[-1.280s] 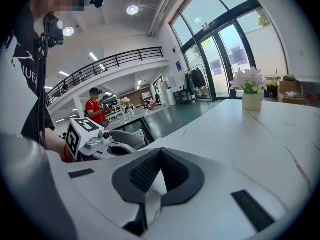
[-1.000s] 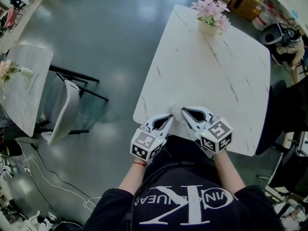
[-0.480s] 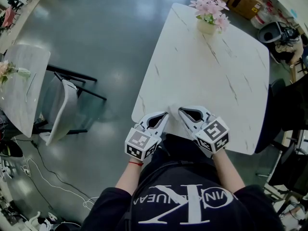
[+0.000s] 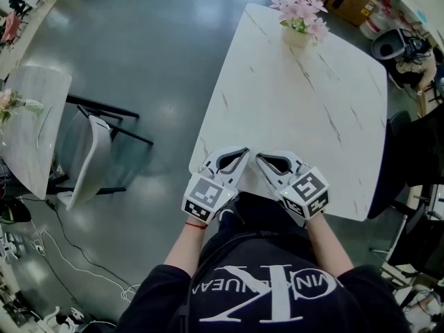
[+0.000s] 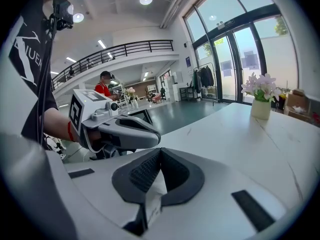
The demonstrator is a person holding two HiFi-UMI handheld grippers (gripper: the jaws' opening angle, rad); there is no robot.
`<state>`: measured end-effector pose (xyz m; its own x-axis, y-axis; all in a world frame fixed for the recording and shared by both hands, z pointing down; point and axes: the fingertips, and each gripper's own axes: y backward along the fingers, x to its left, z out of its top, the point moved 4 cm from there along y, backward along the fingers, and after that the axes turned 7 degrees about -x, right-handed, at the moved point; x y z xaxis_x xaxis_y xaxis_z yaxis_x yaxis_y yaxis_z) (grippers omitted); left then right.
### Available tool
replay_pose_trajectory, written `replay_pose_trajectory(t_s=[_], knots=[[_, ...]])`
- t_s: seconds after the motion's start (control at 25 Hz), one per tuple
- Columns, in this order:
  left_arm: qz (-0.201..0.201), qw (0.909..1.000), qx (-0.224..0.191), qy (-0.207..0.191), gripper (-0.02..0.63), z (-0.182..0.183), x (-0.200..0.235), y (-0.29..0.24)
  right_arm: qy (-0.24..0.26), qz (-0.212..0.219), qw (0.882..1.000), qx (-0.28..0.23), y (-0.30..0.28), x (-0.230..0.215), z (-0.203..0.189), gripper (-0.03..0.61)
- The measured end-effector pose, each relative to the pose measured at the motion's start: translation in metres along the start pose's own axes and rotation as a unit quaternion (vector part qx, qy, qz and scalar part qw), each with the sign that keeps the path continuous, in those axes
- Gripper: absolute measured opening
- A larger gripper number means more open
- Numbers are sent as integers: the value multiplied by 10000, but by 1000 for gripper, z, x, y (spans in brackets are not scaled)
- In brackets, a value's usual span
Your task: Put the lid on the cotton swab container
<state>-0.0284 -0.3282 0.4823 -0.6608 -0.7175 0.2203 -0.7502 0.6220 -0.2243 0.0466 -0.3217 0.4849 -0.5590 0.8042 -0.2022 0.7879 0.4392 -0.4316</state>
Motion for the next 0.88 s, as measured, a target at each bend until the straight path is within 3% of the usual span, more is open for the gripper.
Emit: replay_pose_trajectory(t_s=[0.44,0.88], knots=[[24,9998,69,-189,5,-3,-2,0,-183,133,9997,111,3,21,-3,3],[69,9998,29,-170,5,-5,-5,-3,-239,-124,9994,199,6,23,-7,3]])
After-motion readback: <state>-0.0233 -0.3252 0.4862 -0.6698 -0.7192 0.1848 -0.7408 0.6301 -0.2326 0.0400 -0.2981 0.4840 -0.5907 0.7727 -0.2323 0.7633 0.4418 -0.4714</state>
